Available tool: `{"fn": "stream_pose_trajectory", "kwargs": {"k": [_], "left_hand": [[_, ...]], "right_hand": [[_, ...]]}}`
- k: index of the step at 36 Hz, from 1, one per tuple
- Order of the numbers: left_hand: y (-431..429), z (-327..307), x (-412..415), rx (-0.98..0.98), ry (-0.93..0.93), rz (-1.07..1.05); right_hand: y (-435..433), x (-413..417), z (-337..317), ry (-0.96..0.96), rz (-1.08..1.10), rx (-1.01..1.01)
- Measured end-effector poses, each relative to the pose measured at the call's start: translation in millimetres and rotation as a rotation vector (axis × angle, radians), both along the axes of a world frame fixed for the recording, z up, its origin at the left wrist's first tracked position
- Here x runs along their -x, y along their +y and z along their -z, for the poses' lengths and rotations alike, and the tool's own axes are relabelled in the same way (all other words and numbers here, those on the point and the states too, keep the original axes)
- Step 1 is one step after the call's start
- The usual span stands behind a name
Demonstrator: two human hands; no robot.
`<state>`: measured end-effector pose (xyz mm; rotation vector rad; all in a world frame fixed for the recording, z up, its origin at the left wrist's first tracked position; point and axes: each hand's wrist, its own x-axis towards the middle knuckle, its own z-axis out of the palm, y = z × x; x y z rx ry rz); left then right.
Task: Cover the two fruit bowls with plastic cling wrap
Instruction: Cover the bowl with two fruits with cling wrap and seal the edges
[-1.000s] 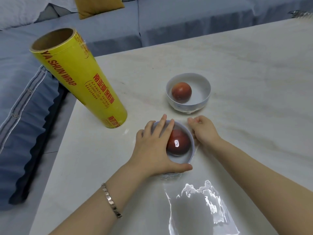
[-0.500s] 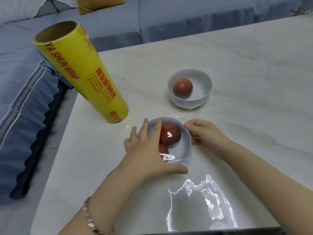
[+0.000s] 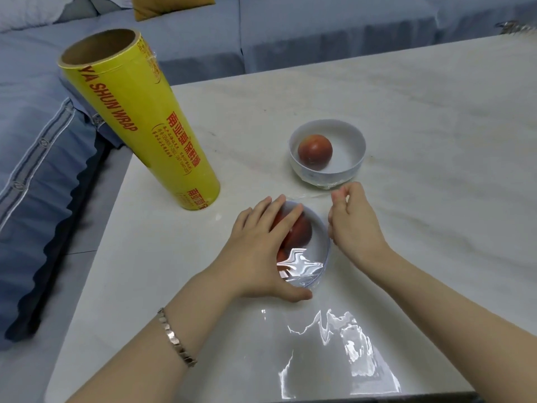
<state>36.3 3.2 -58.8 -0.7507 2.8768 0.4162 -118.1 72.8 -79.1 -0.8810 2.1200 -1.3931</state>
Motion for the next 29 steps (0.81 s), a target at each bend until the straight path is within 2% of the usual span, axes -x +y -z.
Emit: {"fn": "stream_pose_trajectory", "kwargs": {"k": [5, 8, 12, 17, 19, 22, 25, 27, 29], "left_hand": [[-2, 3, 0, 0.018, 0.009, 0.007], [-2, 3, -1, 0.023, 0.015, 0.006], [1, 4, -1, 0.027, 0.031, -0.017], [14, 7, 2, 0.038, 0.076, -0.179], [22, 10, 3, 0.055, 0.084, -0.295], [37, 13, 5, 0.069, 0.115, -0.495], [48, 10, 8, 0.019, 0.129, -0.645], [47, 6, 6, -0.042, 0.087, -0.632], [38, -1, 0, -0.115, 0.004, -0.532]], "right_hand": [[3, 10, 9, -0.125, 0.048, -0.045], [-1, 11, 17, -0.265, 0.077, -0.077], [-6, 10, 24, -0.340, 0.057, -0.132], [6, 12, 18, -0.745, -0.020, -0.027], [10, 12, 15, -0.824, -0.081, -0.057], [16, 8, 14, -0.752, -0.230, -0.135], [19, 1, 13, -0.658, -0.287, -0.128], [19, -2, 13, -0.627, -0.296, -0.107], [17, -4, 12, -0.587, -0.288, -0.089]]}}
